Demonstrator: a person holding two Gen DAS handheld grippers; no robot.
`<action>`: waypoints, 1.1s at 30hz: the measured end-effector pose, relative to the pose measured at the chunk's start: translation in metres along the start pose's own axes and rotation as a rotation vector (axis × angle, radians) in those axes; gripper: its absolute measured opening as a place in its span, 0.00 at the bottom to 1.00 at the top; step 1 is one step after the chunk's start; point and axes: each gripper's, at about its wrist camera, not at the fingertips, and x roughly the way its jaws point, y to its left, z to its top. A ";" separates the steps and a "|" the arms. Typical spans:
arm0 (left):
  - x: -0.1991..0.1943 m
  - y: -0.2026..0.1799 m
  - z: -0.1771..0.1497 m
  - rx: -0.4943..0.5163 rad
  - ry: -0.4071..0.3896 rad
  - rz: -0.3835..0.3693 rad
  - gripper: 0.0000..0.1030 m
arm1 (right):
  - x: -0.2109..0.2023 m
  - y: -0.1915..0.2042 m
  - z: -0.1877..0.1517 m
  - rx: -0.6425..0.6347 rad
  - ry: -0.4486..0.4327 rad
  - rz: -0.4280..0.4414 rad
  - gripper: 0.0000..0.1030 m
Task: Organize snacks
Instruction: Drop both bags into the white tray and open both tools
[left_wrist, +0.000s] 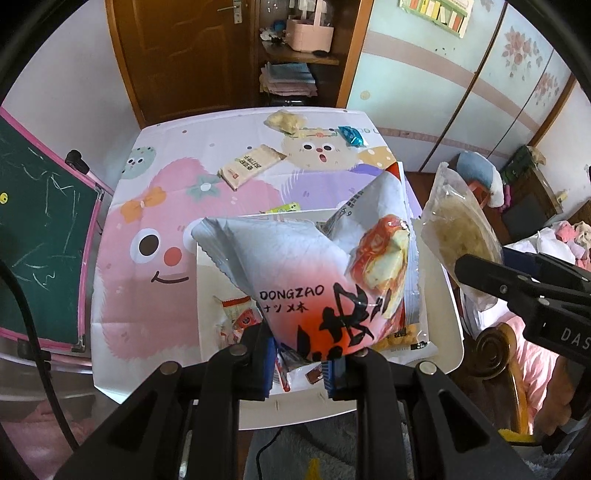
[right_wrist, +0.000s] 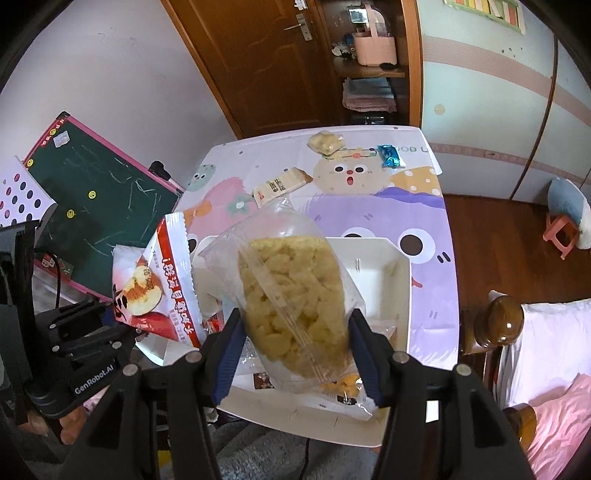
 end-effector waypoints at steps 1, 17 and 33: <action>0.001 0.000 0.000 0.001 0.003 0.001 0.18 | 0.001 0.000 0.000 0.000 0.002 0.000 0.54; 0.010 0.001 0.002 0.000 0.038 0.025 0.74 | 0.011 -0.001 0.004 0.062 0.033 0.014 0.67; 0.006 0.017 -0.001 -0.027 0.025 0.051 0.75 | 0.011 0.013 0.003 0.029 0.030 0.032 0.69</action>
